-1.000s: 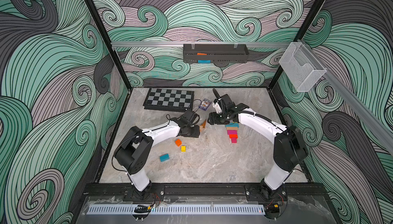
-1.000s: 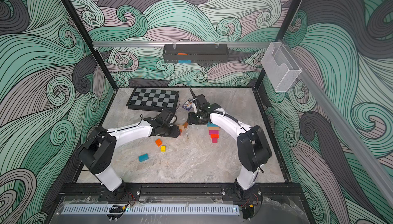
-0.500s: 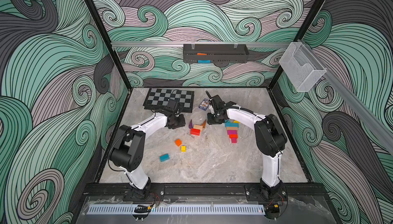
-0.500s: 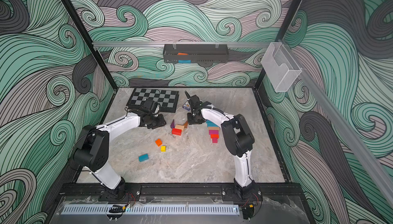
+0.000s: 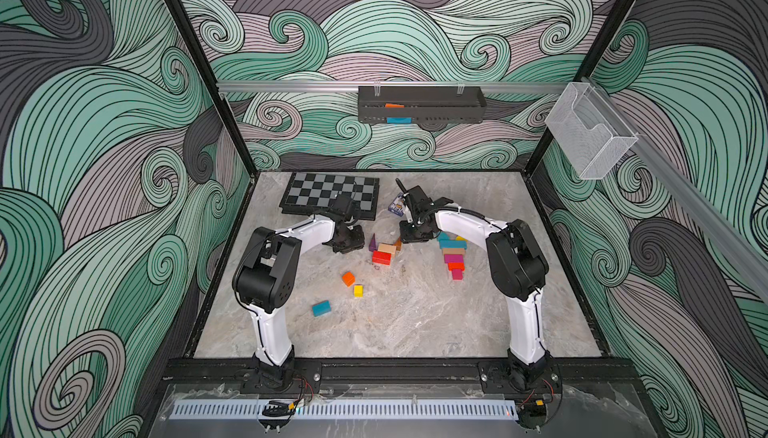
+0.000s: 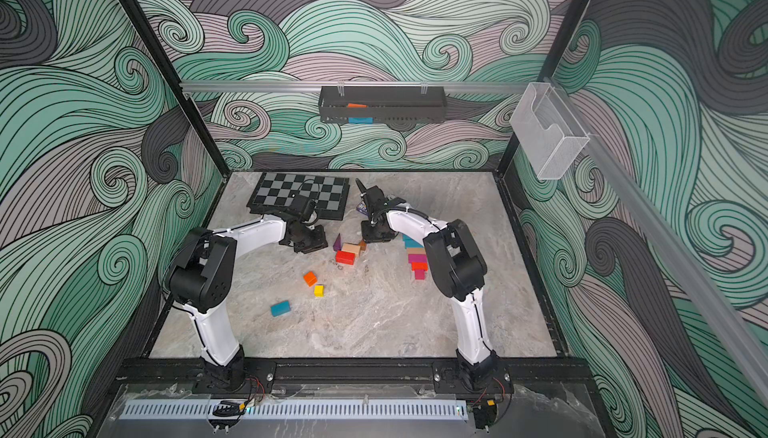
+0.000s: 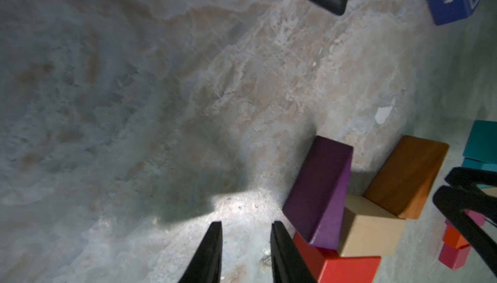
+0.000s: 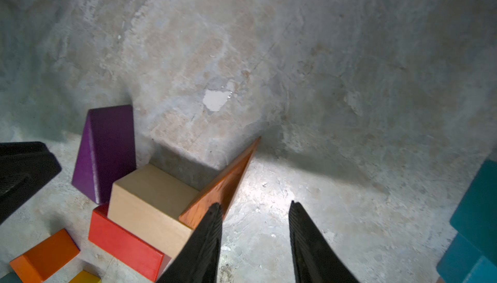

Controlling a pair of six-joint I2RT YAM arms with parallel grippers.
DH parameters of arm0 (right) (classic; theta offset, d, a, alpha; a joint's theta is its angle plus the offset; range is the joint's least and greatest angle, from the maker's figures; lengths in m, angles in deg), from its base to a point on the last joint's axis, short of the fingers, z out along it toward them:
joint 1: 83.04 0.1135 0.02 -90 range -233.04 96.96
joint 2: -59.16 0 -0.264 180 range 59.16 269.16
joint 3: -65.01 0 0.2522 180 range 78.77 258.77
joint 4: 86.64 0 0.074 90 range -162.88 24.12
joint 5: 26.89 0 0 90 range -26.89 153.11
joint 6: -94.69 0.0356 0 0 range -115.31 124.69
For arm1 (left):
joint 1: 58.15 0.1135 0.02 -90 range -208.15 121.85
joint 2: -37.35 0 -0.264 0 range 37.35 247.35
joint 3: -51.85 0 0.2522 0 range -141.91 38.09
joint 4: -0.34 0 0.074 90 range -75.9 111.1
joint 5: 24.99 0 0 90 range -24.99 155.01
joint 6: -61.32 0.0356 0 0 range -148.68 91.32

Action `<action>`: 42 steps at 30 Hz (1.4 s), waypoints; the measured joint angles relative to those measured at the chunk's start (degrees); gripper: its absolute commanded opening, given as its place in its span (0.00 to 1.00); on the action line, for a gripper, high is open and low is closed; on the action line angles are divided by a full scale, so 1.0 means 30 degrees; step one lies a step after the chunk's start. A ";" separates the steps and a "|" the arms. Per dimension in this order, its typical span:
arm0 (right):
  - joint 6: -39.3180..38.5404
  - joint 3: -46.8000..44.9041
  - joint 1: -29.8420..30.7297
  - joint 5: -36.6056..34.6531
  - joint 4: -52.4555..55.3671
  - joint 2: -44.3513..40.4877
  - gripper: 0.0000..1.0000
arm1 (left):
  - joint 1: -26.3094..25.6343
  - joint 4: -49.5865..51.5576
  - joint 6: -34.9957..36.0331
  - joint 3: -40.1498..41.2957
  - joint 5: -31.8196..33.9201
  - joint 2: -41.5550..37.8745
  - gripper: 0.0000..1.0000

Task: Assemble a carrot with building blocks
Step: Adjust the building block at the center of the board.

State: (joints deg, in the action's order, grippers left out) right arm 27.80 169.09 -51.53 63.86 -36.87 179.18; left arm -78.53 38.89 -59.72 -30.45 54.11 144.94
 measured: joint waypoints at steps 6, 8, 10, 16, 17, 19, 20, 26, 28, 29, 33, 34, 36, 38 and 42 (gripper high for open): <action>0.0000 0.0306 0.0270 0.0146 0.0015 0.0372 0.44 | 0.0000 -0.0168 -0.0015 0.0000 -0.0342 0.0029 0.33; 0.0022 0.0306 0.0284 0.0204 -0.0029 0.0415 0.44 | 0.0000 -0.0211 -0.0029 0.0007 -0.0423 0.0066 0.33; 0.0051 0.0306 0.0277 0.0211 -0.0036 0.0415 0.44 | 0.0000 -0.0270 -0.0036 0.0022 -0.0459 0.0109 0.33; 0.0073 0.0809 0.0277 0.0619 -0.0036 0.0707 0.44 | 0.0000 -0.0503 -0.0168 0.0036 -0.0597 0.0109 0.33; 0.0080 0.0998 0.0277 0.0801 -0.0095 0.0867 0.44 | 0.0000 -0.0554 -0.0175 0.0036 -0.0605 0.0109 0.33; 0.0080 0.1093 0.0277 0.0991 -0.0182 0.0976 0.44 | 0.0000 -0.0561 -0.0182 0.0036 -0.0612 0.0109 0.33; 0.0080 0.1093 0.0277 0.1078 -0.0153 0.0976 0.44 | 0.0000 -0.0568 -0.0189 0.0036 -0.0612 0.0109 0.33; 0.0117 0.1093 0.0277 0.1450 -0.0160 0.0984 0.40 | 0.0000 -0.0641 -0.0299 0.0036 -0.0619 0.0109 0.33; 0.0153 0.1093 0.0277 0.1472 -0.0160 0.0984 0.39 | 0.0000 -0.0699 -0.0335 0.0036 -0.0627 0.0109 0.33; 0.0153 0.1093 0.0277 0.1508 -0.0160 0.0984 0.39 | 0.0000 -0.0714 -0.0350 0.0036 -0.0627 0.0109 0.33; 0.0226 0.1093 0.0277 0.1749 -0.0160 0.0991 0.39 | 0.0000 -0.0721 -0.0379 0.0036 -0.0685 0.0109 0.33; 0.0248 0.1093 0.0284 0.1800 -0.0168 0.0998 0.39 | 0.0000 -0.0729 -0.0379 0.0036 -0.0699 0.0109 0.33; 0.0313 0.1093 0.0284 0.1836 -0.0160 0.0998 0.39 | 0.0000 -0.0809 -0.0386 0.0066 -0.0729 0.0109 0.34; 0.0386 0.1093 0.0299 0.1880 -0.0168 0.1027 0.39 | 0.0000 -0.0882 -0.0386 0.0109 -0.0750 0.0109 0.34; 0.0459 0.1093 0.0313 0.1996 -0.0175 0.1180 0.39 | 0.0000 -0.0933 -0.0393 0.0197 -0.0765 0.0109 0.35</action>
State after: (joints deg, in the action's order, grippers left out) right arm 29.18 172.37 -50.59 69.85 -37.40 182.72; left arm -78.53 36.10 -60.90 -29.86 51.82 145.27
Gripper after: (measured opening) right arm 0.392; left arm 0.347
